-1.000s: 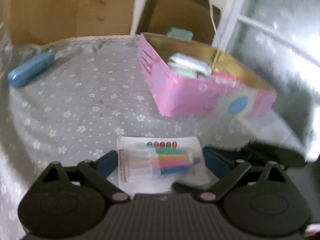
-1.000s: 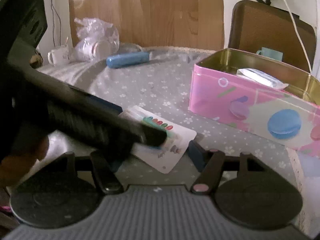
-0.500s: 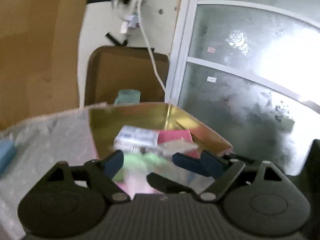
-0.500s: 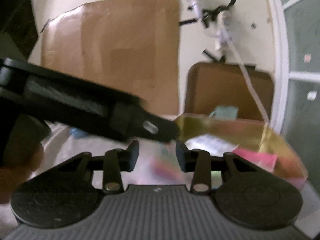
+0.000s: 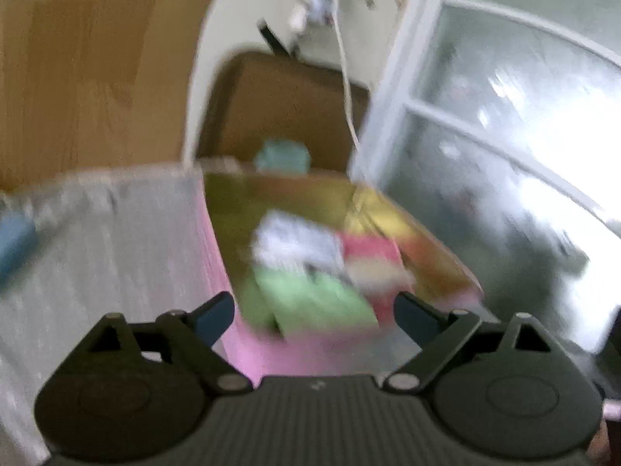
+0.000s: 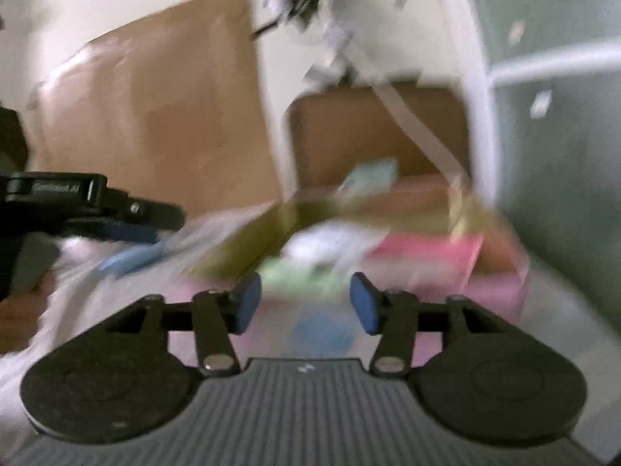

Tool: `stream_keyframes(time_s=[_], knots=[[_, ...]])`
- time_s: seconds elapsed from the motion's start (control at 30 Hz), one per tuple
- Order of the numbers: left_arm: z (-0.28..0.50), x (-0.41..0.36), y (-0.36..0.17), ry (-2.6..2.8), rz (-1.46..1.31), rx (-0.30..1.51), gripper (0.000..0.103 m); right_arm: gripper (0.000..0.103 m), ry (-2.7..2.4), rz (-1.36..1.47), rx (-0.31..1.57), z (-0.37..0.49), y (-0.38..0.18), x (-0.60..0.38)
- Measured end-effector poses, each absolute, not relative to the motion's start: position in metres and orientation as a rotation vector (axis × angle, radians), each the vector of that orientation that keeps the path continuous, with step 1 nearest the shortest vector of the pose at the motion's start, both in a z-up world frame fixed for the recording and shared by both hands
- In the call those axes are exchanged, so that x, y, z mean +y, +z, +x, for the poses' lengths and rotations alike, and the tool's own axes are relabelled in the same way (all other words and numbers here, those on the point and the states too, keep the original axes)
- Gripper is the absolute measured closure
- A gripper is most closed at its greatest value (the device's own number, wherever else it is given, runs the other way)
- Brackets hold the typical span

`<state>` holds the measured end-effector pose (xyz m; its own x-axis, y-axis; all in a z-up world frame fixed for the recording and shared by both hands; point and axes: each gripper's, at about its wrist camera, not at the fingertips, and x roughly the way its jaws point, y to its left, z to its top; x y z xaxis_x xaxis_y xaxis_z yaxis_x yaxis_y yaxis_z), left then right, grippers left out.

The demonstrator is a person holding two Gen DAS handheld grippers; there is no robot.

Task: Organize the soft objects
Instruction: 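Take the pen card with the left gripper and lower it into the tin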

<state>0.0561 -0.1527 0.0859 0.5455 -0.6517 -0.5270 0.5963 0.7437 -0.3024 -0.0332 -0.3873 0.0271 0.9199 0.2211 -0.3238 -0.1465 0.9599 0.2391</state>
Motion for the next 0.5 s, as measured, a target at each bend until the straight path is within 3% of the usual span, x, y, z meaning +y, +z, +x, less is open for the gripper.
stream_keyframes(time_s=[0.1,0.17,0.3,0.37,0.4,0.5], knots=[[0.039,-0.160,0.063,-0.818,-0.085,0.796,0.007,0.011,0.252,0.186,0.471,-0.060,0.008,-0.382],[0.032,-0.173,0.046,-0.878,-0.100,0.880,0.007,0.011,0.224,0.119,0.527,-0.073,-0.003,-0.371],[0.026,-0.209,0.025,-0.936,-0.022,0.920,0.003,0.014,0.273,0.158,0.557,-0.090,-0.013,-0.357],[0.031,-0.223,0.013,-0.949,-0.014,0.951,0.000,0.019,0.262,0.150,0.553,-0.088,-0.015,-0.351],[0.030,-0.227,0.012,-0.956,-0.011,0.933,0.002,0.026,0.244,0.155,0.564,-0.082,-0.018,-0.349],[0.020,-0.236,0.013,-0.995,0.019,0.939,0.028,0.043,0.221,0.174,0.547,-0.072,-0.017,-0.346]])
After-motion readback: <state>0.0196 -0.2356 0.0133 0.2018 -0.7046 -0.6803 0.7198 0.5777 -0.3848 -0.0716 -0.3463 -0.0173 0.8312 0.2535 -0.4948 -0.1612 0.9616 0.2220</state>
